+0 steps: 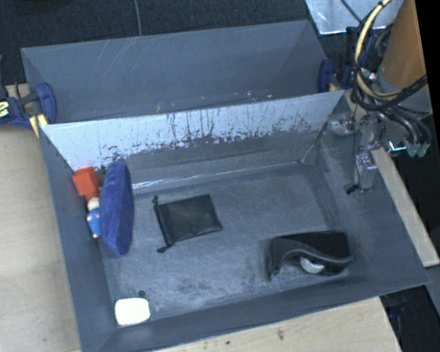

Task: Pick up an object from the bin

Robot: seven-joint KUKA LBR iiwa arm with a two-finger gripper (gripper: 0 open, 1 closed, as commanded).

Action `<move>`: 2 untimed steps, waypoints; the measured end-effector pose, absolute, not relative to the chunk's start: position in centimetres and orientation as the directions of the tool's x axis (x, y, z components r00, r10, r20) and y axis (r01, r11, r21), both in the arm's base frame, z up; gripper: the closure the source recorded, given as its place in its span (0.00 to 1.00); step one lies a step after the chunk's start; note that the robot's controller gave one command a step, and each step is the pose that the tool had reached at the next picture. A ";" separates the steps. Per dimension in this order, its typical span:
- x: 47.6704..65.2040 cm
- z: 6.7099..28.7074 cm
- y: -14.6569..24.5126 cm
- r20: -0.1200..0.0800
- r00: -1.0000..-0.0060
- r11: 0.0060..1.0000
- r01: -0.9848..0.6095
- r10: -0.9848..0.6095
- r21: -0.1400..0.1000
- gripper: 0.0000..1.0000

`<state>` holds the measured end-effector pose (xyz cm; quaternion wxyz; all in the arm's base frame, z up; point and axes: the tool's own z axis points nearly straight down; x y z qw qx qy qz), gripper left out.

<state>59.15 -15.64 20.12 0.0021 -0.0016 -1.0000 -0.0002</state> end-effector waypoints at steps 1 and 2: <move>53.9 9.2 -10.5 -0.024 -0.996 0.997 0.081 0.081 -0.004 0.00; 53.1 10.3 -3.6 -0.009 -1.000 1.000 0.004 0.004 0.002 0.00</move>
Offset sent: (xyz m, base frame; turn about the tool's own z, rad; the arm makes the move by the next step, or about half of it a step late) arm -0.0666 0.0598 -0.1312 0.0798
